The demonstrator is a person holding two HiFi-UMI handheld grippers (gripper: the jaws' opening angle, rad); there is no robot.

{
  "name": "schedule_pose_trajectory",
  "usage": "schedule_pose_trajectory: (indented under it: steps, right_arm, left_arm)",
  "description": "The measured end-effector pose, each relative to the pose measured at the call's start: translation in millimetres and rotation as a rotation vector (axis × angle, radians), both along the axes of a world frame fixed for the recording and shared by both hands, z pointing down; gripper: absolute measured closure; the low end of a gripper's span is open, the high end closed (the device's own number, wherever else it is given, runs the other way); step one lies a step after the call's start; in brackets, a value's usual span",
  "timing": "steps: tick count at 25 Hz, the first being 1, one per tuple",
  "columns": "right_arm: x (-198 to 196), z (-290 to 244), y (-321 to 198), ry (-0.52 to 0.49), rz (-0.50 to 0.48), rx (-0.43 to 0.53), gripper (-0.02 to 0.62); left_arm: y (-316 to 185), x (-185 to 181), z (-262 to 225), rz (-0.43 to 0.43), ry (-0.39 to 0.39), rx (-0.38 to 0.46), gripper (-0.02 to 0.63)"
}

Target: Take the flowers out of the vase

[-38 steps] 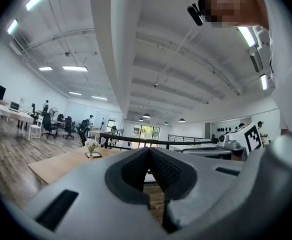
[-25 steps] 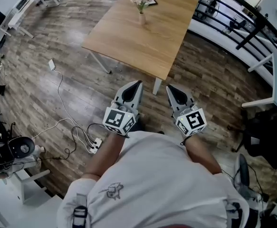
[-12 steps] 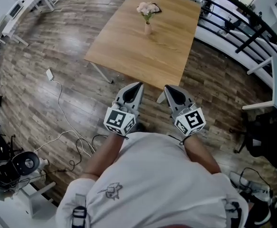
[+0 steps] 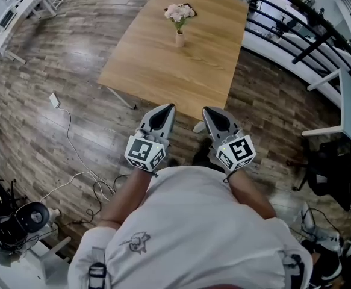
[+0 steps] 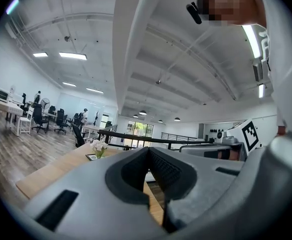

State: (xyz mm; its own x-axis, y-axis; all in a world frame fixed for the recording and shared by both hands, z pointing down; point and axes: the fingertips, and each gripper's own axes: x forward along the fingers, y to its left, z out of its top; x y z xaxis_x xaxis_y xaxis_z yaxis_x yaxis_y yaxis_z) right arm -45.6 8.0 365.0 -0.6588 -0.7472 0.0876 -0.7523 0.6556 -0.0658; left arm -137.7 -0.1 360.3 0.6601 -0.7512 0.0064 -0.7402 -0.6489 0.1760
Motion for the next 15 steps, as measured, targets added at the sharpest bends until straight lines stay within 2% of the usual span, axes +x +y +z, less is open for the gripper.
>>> schedule_pose_trajectory:
  steps: [9,15]
  right_arm:
    - [31.1,-7.4,-74.9,-0.006,-0.087,0.030,0.592]
    - [63.0,-8.3,-119.2,-0.021,-0.137,0.027,0.592]
  left_arm:
    - [-66.2,32.7,-5.0,-0.079,0.012,0.009,0.603]
    - [-102.9,60.6,-11.7,-0.135,-0.016,0.025,0.601]
